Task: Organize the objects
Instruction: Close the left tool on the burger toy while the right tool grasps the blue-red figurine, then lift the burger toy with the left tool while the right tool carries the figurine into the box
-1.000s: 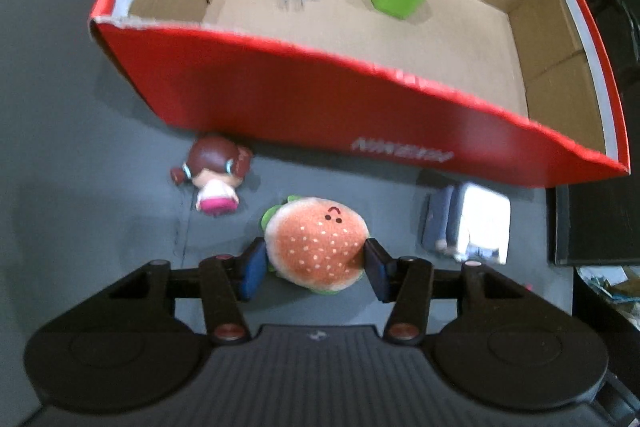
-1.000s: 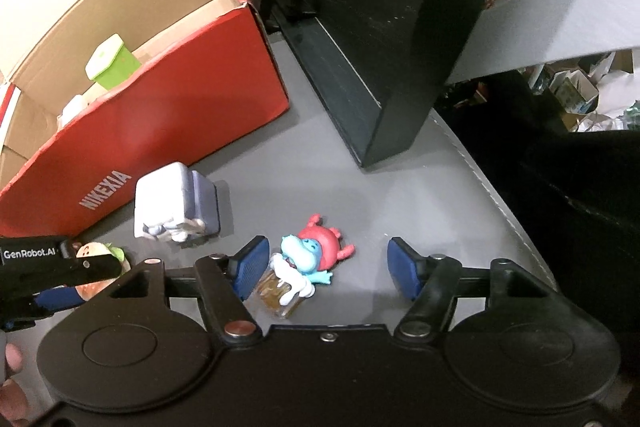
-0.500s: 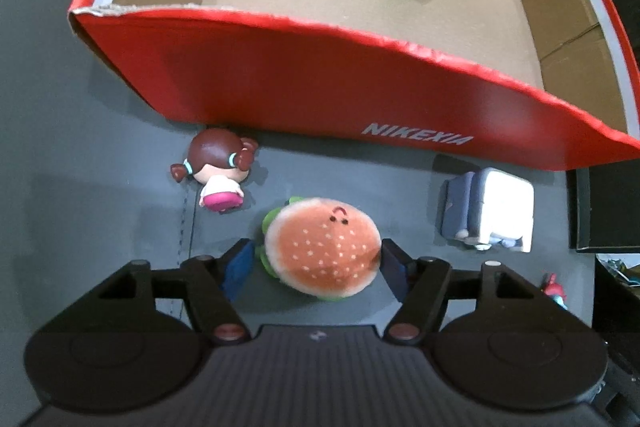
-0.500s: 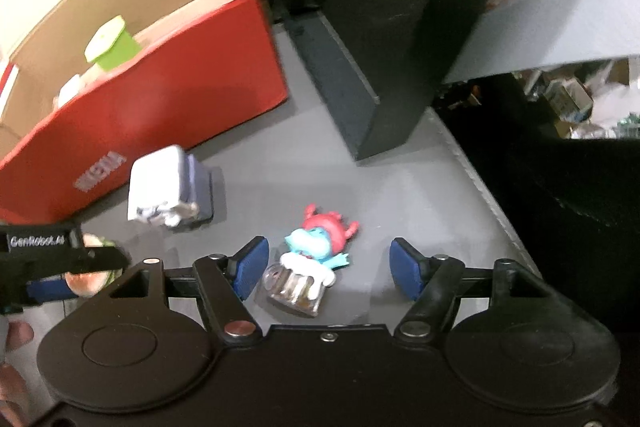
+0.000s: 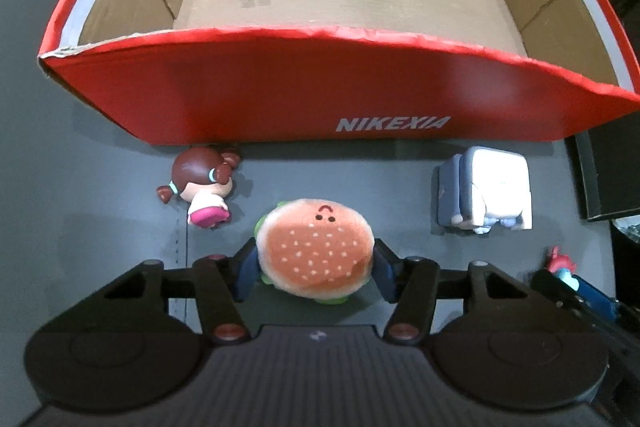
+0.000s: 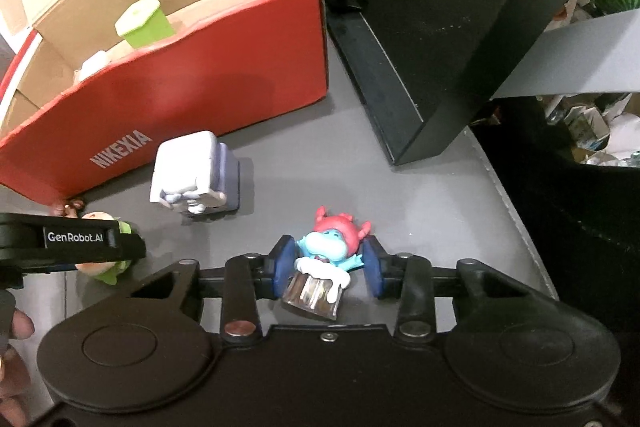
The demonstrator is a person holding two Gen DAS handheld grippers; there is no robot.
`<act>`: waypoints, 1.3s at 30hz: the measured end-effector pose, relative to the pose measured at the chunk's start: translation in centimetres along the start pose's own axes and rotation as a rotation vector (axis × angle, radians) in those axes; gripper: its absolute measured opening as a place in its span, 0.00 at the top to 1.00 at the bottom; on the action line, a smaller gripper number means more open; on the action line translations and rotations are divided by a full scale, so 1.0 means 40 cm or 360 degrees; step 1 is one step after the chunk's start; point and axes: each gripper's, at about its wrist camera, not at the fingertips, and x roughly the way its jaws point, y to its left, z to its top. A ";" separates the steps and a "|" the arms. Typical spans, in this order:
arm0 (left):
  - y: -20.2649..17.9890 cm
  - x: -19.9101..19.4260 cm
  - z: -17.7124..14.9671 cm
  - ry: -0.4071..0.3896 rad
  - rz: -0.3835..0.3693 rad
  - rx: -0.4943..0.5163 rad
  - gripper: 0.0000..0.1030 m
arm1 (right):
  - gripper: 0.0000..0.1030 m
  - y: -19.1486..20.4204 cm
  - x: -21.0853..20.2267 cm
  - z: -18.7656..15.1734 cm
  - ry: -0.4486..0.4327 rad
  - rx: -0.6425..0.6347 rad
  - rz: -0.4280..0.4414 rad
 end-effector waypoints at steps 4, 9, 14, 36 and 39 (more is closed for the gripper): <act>0.025 -0.026 -0.014 -0.0027 -0.0006 -0.0011 0.47 | 0.64 -0.009 -0.003 0.003 0.0007 0.0050 0.0062; 0.042 -0.056 -0.014 -0.0059 -0.0024 -0.0004 0.48 | 0.64 -0.031 -0.012 0.005 0.0010 0.0132 0.0124; 0.039 -0.091 -0.014 -0.0097 -0.0041 -0.0008 0.48 | 0.64 -0.039 -0.040 0.008 -0.0031 0.0185 0.0215; 0.058 -0.272 -0.014 -0.0304 -0.0129 -0.0002 0.48 | 0.64 -0.026 -0.178 0.053 -0.0327 0.0236 0.0430; 0.063 -0.285 -0.010 -0.0323 -0.0137 0.0000 0.48 | 0.64 -0.020 -0.193 0.062 -0.0354 0.0224 0.0460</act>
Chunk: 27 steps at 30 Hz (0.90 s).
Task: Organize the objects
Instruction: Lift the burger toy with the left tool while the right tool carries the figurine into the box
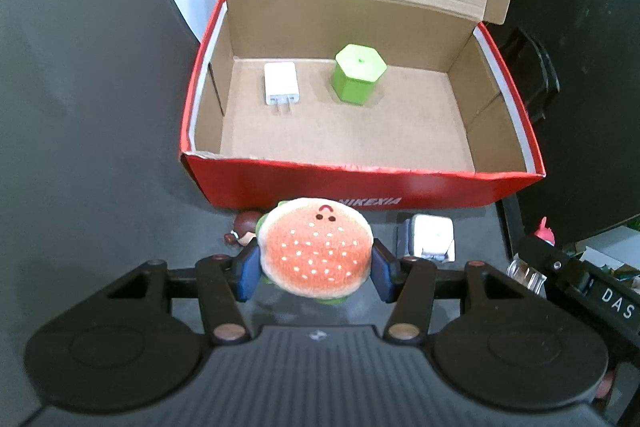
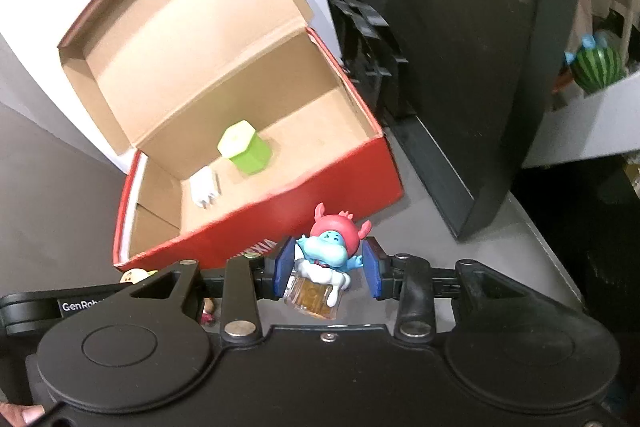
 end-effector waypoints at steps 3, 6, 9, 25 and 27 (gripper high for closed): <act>0.004 -0.012 0.008 -0.0022 -0.0006 -0.0001 0.48 | 0.64 0.010 -0.008 0.005 -0.0015 -0.0011 0.0021; 0.005 -0.023 0.014 -0.0042 -0.0016 0.0009 0.48 | 0.64 0.013 -0.018 0.014 -0.0029 -0.0017 0.0044; 0.007 -0.035 0.023 -0.0062 -0.0027 0.0017 0.48 | 0.64 0.021 -0.028 0.027 -0.0048 -0.0032 0.0071; 0.021 -0.073 0.079 -0.0146 -0.0068 0.0007 0.48 | 0.64 0.051 -0.037 0.112 -0.0074 -0.0125 0.0183; 0.025 -0.076 0.088 -0.0159 -0.0064 0.0004 0.48 | 0.64 0.056 -0.035 0.124 -0.0075 -0.0141 0.0192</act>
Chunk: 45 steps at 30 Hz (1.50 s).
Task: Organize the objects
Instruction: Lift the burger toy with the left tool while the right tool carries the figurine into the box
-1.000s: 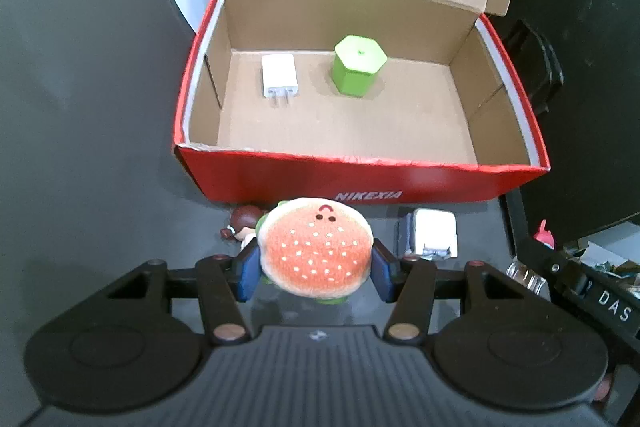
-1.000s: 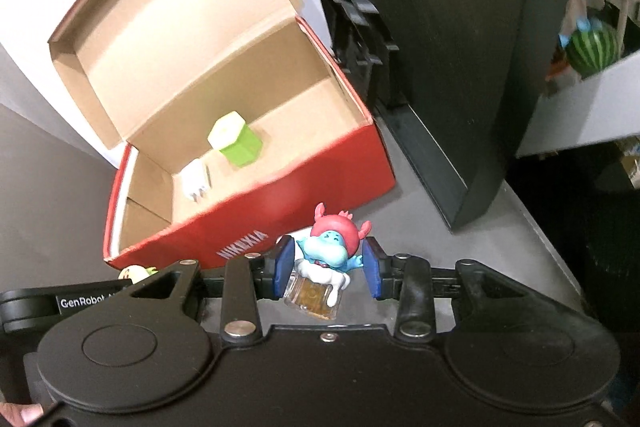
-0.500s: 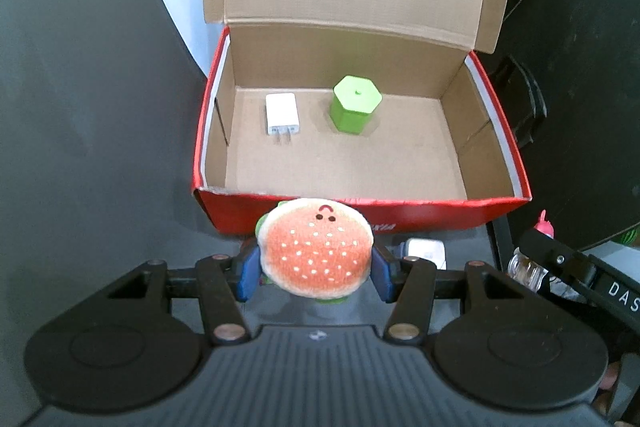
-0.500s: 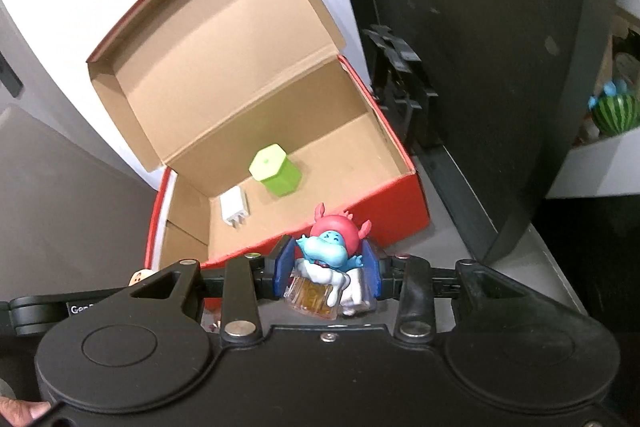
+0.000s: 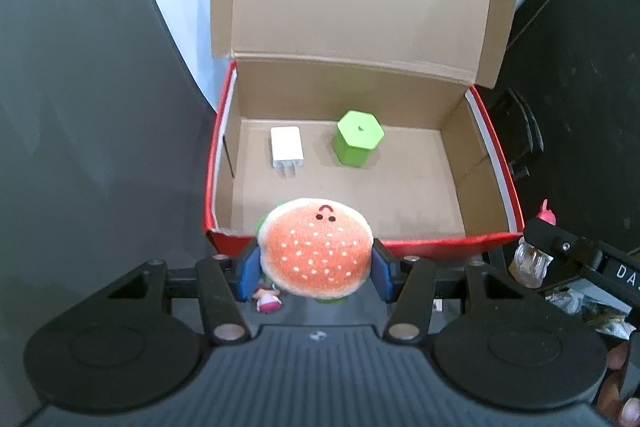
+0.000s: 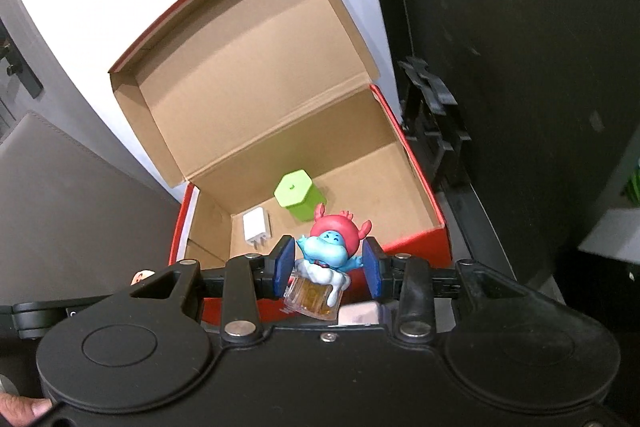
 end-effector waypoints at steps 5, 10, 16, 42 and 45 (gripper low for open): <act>0.006 -0.001 0.024 -0.0022 0.0004 0.0020 0.48 | 0.64 0.004 0.022 0.037 0.0024 0.0008 0.0046; 0.015 0.009 0.050 -0.0027 0.0018 0.0041 0.48 | 0.64 0.015 0.047 0.077 0.0034 -0.0017 0.0072; 0.026 0.034 0.073 -0.0021 0.0016 0.0035 0.48 | 0.64 0.023 0.092 0.111 0.0070 -0.0057 0.0075; 0.042 0.254 0.120 0.0131 0.0000 -0.0002 0.48 | 0.64 0.036 0.342 0.217 0.0263 -0.0248 -0.0037; 0.045 0.277 0.128 0.0140 0.0006 -0.0016 0.48 | 0.64 0.035 0.366 0.219 0.0284 -0.0279 -0.0047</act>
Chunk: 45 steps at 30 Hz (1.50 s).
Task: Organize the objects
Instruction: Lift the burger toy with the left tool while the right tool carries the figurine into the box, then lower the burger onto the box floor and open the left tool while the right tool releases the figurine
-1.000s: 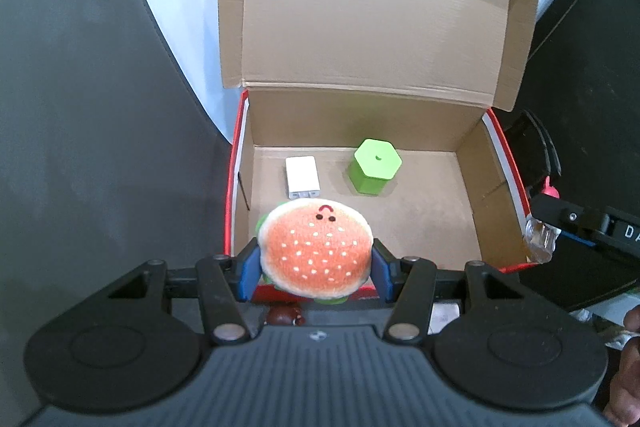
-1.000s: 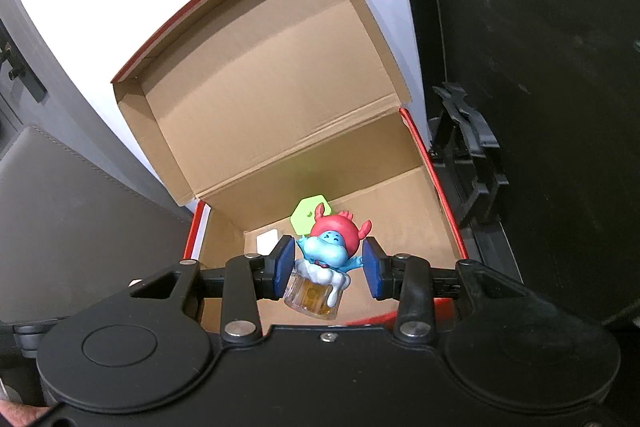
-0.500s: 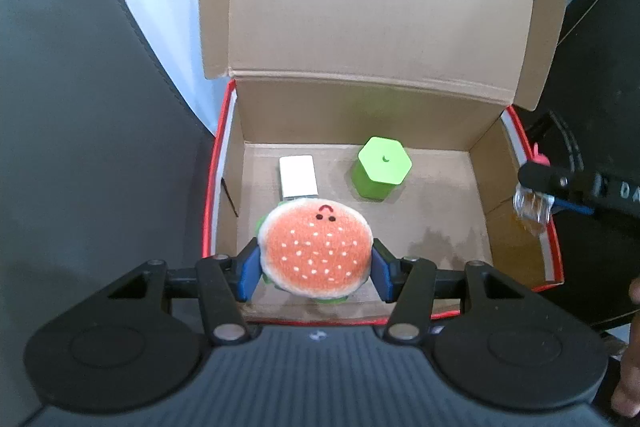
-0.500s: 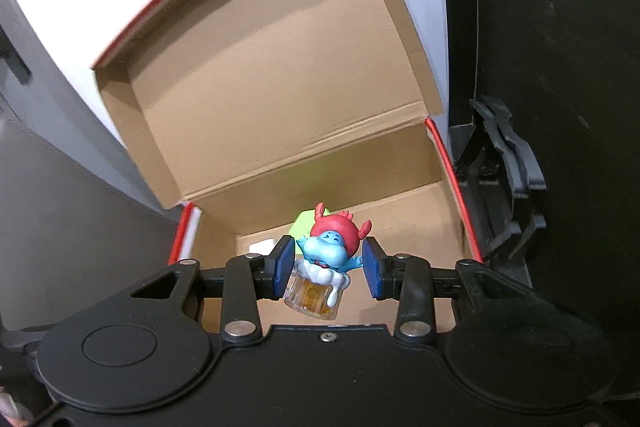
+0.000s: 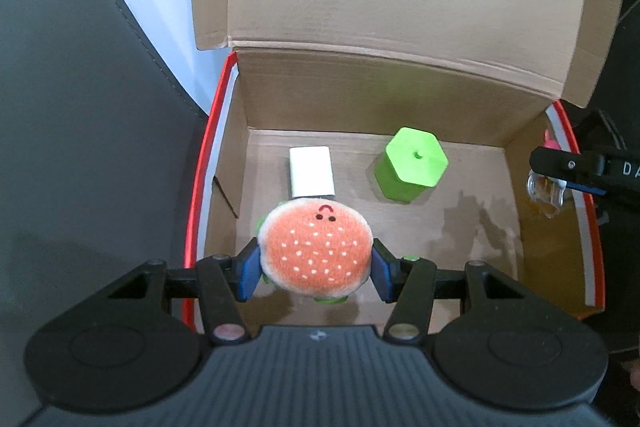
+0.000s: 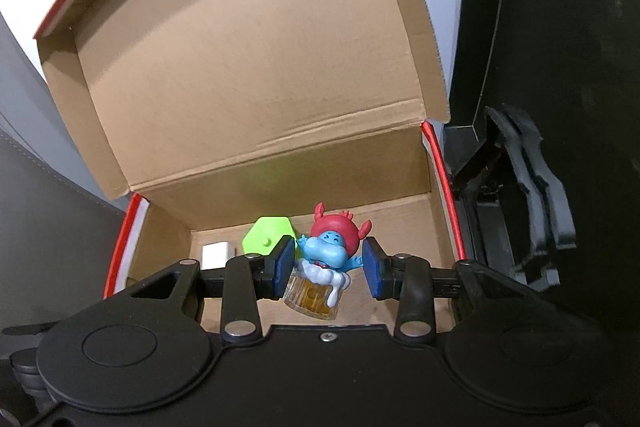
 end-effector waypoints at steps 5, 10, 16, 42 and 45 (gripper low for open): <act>-0.013 0.040 0.009 0.0020 0.0015 0.0021 0.48 | 0.64 0.012 0.038 0.010 0.0032 -0.0063 -0.0005; -0.021 0.078 0.021 0.0057 0.0011 0.0026 0.48 | 0.64 0.016 0.074 0.021 0.0058 -0.0095 -0.0024; -0.024 0.112 0.041 0.0086 0.0002 0.0015 0.48 | 0.64 0.022 0.109 0.029 0.0082 -0.0127 -0.0047; -0.025 0.141 0.016 0.0211 0.0003 0.0004 0.44 | 0.64 0.033 0.231 0.005 0.0141 -0.0268 -0.0272; -0.020 0.130 0.017 0.0219 0.0002 -0.0010 0.44 | 0.63 0.032 0.236 0.002 0.0159 -0.0260 -0.0273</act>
